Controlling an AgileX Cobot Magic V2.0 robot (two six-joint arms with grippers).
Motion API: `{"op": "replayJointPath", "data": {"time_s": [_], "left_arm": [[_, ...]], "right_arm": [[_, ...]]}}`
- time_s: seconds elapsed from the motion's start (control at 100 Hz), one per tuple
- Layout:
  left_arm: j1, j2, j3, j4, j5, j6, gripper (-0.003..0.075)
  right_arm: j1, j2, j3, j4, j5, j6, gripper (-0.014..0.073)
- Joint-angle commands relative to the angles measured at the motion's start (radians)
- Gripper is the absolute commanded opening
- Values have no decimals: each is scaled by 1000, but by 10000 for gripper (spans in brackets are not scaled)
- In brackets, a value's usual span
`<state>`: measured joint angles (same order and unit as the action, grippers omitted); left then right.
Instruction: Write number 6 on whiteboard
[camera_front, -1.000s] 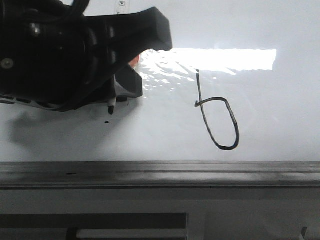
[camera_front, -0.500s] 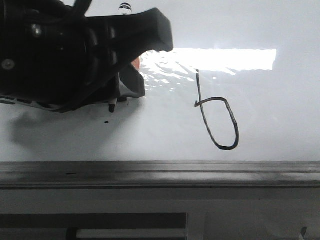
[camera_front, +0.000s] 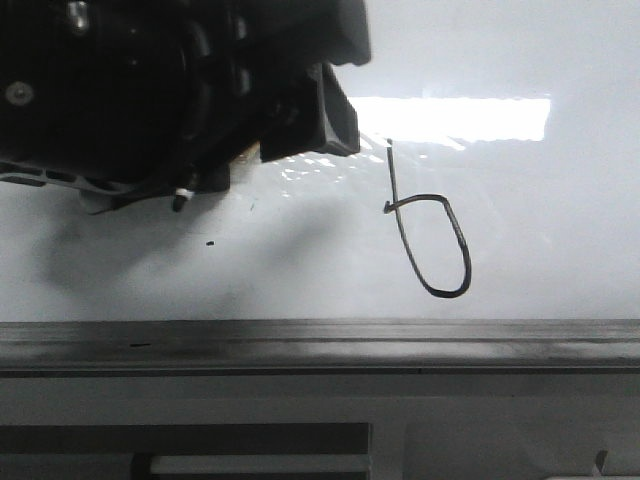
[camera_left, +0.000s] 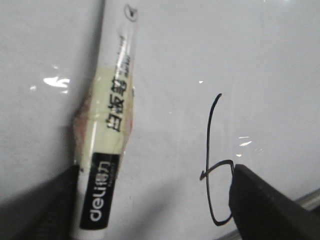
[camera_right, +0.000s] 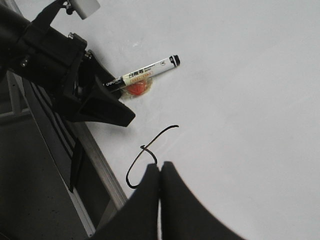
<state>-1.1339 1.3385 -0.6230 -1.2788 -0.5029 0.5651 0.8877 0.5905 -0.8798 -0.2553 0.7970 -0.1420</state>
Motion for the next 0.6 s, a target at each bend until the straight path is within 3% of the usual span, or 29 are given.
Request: {"op": "replayJointPath", "data": {"time_s": [0.0, 0.17, 0.41, 0.48, 0.59], "left_arm": [[36, -16, -11, -62, -174, 2, 601], [4, -99, -37, 89, -169, 5, 582], [-10, -177, -37, 91, -139, 8, 429], [-10, -190, -37, 91, -139, 29, 356], [-10, -213, -35, 91, -139, 139, 166]], "right_arm": [[-3, 0, -33, -29, -77, 0, -67], [-3, 0, -33, -29, -77, 13, -67], [-3, 0, -33, -29, -77, 24, -67], [-3, 0, -33, -29, -75, 26, -67], [-3, -7, -33, -29, -75, 28, -67]]}}
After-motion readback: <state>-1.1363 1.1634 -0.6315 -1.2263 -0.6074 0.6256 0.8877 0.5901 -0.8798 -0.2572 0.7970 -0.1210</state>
